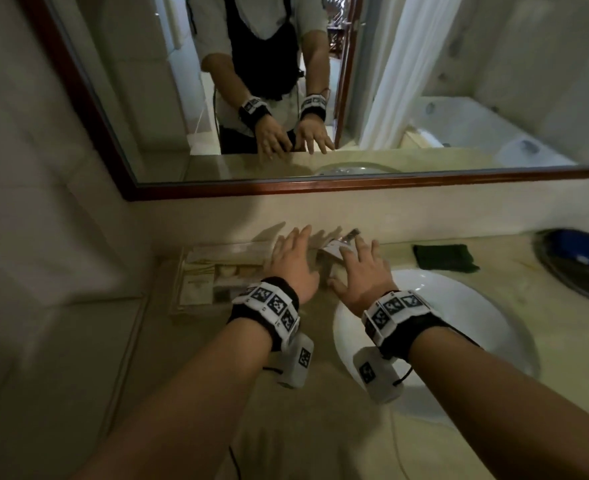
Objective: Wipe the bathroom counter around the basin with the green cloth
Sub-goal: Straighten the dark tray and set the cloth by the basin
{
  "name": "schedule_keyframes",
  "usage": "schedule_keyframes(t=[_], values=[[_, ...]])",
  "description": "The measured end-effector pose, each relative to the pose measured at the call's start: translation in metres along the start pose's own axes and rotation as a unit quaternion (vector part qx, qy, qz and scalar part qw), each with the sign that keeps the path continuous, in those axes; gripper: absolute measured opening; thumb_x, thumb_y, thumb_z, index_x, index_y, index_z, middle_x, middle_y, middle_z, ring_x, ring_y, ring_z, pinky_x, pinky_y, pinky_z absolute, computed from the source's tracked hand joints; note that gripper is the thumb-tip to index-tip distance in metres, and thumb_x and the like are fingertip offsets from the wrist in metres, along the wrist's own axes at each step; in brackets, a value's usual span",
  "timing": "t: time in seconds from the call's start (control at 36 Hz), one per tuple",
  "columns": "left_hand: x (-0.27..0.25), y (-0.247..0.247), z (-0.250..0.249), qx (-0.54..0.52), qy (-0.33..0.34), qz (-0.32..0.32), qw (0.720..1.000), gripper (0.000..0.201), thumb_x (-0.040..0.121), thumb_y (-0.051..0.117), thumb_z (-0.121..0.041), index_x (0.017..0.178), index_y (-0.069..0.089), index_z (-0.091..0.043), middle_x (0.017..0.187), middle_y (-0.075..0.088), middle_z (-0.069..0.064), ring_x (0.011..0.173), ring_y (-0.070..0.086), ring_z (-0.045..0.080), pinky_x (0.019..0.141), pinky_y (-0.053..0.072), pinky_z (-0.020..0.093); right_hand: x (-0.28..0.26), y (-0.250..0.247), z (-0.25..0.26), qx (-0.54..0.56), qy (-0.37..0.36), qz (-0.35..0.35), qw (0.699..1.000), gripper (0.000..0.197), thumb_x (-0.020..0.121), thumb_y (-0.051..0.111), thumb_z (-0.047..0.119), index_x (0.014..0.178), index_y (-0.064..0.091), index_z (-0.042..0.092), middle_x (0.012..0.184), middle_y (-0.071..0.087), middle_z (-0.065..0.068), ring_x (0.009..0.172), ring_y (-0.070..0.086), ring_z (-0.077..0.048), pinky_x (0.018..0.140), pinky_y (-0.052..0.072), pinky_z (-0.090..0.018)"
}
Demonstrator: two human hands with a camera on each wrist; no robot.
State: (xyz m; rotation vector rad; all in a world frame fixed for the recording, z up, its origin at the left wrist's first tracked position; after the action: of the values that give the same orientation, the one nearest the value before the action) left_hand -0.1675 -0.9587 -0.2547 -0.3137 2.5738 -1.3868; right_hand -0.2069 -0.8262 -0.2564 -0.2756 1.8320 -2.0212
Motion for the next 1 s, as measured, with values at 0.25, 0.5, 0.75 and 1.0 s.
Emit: schedule_keyframes(t=[0.25,0.5,0.75,1.0], values=[[-0.042,0.059,-0.13,0.038,0.085,0.031,0.995,0.078,0.09,0.056,-0.03,0.154,0.011,-0.03,0.163,0.004,-0.003,0.149,0.006,0.024,0.118,0.018,0.052,-0.076,-0.026,-0.127,-0.023,0.067,-0.007,0.997,0.073,0.094,0.042,0.056,0.153,0.013,0.025,0.162,-0.008,-0.004,0.147,-0.009,-0.036,0.117,0.013,-0.054],[-0.093,0.13,-0.248,0.075,0.125,0.084,0.986,0.075,0.094,0.051,-0.041,0.154,0.006,-0.034,0.163,-0.001,-0.005,0.149,0.003,0.024,0.117,0.015,0.057,-0.157,-0.043,-0.251,-0.016,0.13,-0.02,0.991,0.071,0.094,0.042,0.056,0.152,0.012,0.029,0.162,-0.008,0.0,0.146,-0.009,-0.038,0.115,0.012,-0.058],[-0.122,0.191,-0.342,0.092,0.174,0.119,0.973,0.07,0.095,0.047,-0.041,0.153,0.008,-0.034,0.163,-0.002,-0.004,0.149,-0.005,0.024,0.115,0.012,0.061,-0.214,-0.059,-0.354,0.013,0.181,-0.04,0.983,0.067,0.093,0.045,0.055,0.151,0.017,0.034,0.162,-0.004,0.003,0.146,-0.008,-0.037,0.115,0.013,-0.06],[-0.098,0.248,-0.421,0.127,0.198,0.131,0.963,0.073,0.095,0.048,-0.045,0.153,0.006,-0.035,0.163,-0.004,-0.006,0.149,-0.007,0.024,0.115,0.007,0.062,-0.212,-0.063,-0.441,0.019,0.206,-0.039,0.978,0.066,0.093,0.044,0.054,0.15,0.017,0.035,0.161,-0.009,0.004,0.146,-0.011,-0.038,0.114,0.012,-0.061]])
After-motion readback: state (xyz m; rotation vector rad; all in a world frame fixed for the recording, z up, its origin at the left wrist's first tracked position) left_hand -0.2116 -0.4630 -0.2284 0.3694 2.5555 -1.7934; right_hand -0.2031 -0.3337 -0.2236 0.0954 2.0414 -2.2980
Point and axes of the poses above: each hand's wrist, its own x-axis towards the middle knuckle, its own y-axis out of the palm, z = x × y, the point moved 8 cm from there along x, towards the middle knuckle
